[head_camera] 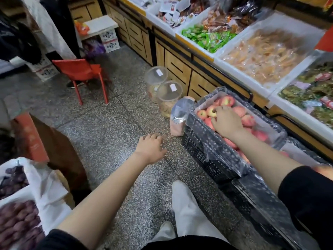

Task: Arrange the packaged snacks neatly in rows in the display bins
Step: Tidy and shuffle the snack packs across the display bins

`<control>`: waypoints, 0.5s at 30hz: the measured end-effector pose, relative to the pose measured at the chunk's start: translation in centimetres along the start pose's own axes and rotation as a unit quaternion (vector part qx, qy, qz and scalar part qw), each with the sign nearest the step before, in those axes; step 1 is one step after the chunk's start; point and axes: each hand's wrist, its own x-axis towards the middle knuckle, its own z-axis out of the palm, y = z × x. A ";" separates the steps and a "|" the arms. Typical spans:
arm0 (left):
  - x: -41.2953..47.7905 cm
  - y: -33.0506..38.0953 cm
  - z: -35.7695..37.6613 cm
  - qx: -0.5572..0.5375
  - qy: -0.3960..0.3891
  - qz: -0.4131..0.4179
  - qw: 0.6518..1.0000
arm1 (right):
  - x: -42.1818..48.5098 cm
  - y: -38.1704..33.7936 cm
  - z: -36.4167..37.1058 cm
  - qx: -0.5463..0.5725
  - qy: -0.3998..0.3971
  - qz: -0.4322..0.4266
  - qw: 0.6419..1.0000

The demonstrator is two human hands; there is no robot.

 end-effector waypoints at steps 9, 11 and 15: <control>7.1 -2.9 -2.6 -0.038 -0.021 -0.068 0.997 | 12.5 -0.6 2.1 0.021 -0.043 -0.047 0.998; 8.6 -3.3 -3.3 -0.050 -0.019 -0.081 0.995 | 15.1 -0.7 2.4 0.030 -0.049 -0.058 0.997; 11.4 -4.1 -4.3 -0.069 -0.007 -0.094 0.993 | 19.5 -0.9 2.7 0.045 -0.051 -0.071 0.995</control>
